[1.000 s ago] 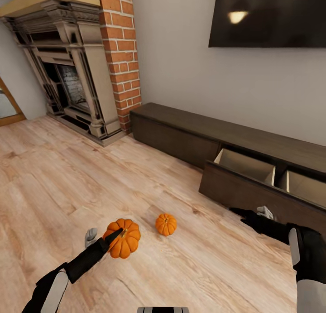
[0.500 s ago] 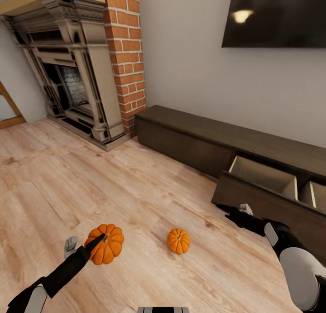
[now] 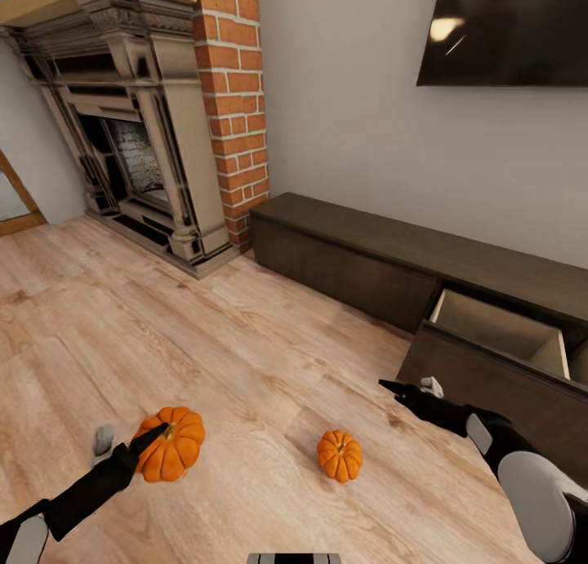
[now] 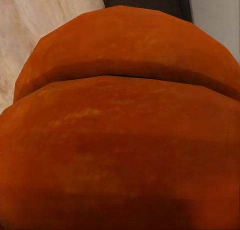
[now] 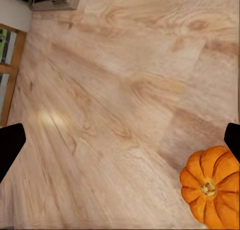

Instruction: Place each of the two pumpkins and all three candles from the living room inside a cabinet in the living room (use any cabinet), then make sure every cabinet is closed, and position the cauldron so it is next to a table in the living room.

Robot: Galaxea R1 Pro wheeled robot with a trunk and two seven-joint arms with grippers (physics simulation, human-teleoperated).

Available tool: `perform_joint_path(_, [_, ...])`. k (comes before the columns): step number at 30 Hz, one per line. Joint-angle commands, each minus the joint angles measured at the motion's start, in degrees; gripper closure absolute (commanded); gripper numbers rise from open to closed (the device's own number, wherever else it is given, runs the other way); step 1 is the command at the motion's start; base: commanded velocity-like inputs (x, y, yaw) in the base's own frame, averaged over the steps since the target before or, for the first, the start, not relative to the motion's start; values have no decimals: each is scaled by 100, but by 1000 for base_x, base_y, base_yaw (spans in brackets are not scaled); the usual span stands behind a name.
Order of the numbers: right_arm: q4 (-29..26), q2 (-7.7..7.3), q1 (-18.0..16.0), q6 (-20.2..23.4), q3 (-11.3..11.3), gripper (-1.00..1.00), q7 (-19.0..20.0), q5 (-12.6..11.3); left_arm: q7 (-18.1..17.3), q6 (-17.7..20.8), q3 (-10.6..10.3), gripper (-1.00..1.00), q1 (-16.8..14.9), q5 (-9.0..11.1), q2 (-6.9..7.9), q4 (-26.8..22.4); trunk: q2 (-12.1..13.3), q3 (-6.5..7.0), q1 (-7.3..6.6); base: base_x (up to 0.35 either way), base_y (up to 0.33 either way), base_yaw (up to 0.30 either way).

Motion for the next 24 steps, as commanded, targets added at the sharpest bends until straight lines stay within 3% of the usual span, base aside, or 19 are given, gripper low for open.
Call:
perform_joint_path(1, [7,2,-10,62,-16,-100,13,52,-8,101,39,100,0,12,25,-40,-2,-5,-1,12,10,0])
perform_joint_path(9, [-5,-44,-151,394,560,-100,31,438,270,720,207,100,9,41,75,-188,-4,-49,4,3,3,0])
perform_joint_path(13, [-15,-12,-175,428,660,-100,41,496,311,782,188,100,13,-4,38,-128,-10,-137,14,0,0,0])
perform_joint_path(17, [-37,185,-175,364,698,-100,36,509,364,751,-112,100,13,-15,30,-46,-15,-226,25,0,0,0])
perform_joint_path(21, [-73,243,-181,340,697,-100,-34,511,283,651,-241,100,9,38,6,-6,-20,-315,35,0,0,0])
perform_joint_path(24, [-150,229,-185,-7,706,-100,-45,522,0,640,-255,100,8,45,8,-2,-25,-381,43,0,0,0])
